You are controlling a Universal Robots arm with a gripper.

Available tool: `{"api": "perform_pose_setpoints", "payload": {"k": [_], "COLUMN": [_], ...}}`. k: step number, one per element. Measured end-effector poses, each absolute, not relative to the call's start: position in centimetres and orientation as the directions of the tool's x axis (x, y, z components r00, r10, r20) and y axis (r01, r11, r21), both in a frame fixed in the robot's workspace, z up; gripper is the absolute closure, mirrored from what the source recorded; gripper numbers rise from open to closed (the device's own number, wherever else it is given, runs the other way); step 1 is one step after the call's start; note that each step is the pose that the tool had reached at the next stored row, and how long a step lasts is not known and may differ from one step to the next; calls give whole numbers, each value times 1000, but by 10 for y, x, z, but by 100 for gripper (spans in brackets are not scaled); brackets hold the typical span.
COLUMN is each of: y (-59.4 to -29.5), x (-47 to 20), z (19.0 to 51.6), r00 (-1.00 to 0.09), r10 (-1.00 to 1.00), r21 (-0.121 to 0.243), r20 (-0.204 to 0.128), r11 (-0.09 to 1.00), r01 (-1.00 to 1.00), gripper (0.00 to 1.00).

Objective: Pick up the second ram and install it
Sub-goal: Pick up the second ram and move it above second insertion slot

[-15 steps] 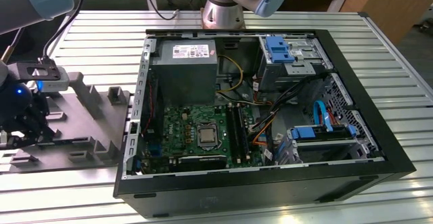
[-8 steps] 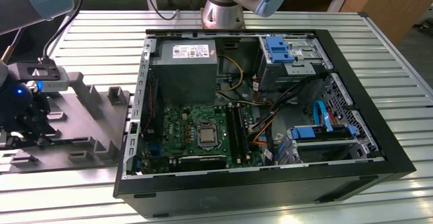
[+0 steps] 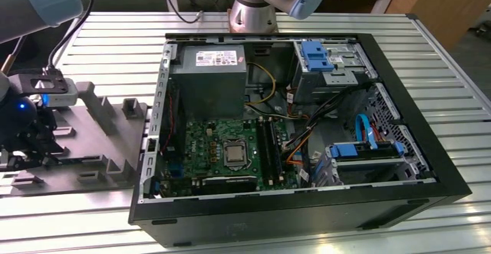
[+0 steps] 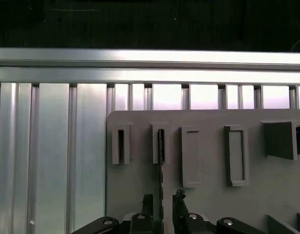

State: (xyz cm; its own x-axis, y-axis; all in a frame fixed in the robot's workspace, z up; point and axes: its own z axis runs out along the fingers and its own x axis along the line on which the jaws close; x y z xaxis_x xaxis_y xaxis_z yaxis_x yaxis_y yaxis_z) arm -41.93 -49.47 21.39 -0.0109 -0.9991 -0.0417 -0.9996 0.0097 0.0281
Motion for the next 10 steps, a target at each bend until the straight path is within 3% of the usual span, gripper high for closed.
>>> {"api": "perform_pose_setpoints", "payload": {"k": [10], "y": [-495], "x": [-423], "z": [205], "r00": [-11], "r10": [-999], "r21": [28], "r20": [-43], "r11": [10], "r01": [-1000], "gripper": [70]}}
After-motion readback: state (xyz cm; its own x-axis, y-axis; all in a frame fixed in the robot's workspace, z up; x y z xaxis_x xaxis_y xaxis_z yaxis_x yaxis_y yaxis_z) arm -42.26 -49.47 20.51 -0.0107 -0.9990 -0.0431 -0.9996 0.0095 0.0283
